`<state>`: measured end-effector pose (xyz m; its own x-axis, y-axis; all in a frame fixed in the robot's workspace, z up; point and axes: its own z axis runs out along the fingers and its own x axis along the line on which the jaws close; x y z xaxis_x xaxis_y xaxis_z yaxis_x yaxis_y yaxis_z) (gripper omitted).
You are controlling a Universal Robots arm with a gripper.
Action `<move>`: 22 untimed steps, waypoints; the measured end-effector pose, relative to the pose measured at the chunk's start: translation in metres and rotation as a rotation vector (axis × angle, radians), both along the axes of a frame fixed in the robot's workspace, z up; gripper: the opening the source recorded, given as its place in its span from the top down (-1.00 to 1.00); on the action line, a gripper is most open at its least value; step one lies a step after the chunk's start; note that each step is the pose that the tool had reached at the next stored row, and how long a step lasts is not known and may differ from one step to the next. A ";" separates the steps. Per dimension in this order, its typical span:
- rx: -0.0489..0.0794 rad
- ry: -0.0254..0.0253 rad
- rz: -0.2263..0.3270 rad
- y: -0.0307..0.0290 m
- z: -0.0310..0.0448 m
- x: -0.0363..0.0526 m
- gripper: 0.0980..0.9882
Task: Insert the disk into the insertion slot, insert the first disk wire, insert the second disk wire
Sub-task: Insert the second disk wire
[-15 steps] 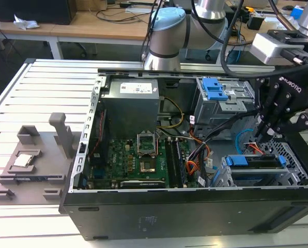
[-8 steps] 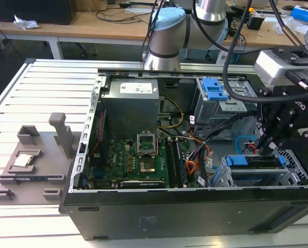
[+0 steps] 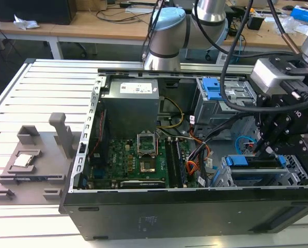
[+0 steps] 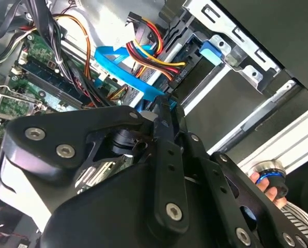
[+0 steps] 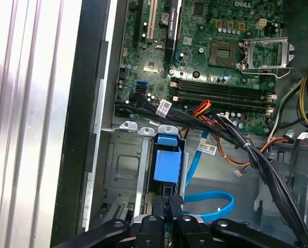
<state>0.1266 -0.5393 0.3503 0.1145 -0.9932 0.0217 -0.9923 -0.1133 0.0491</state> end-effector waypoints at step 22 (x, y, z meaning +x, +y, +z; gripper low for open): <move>0.005 -0.0010 0.000 0.0022 -0.0064 0.0004 0.86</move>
<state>0.1270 -0.5370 0.3439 0.1145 -0.9933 0.0170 -0.9924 -0.1136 0.0476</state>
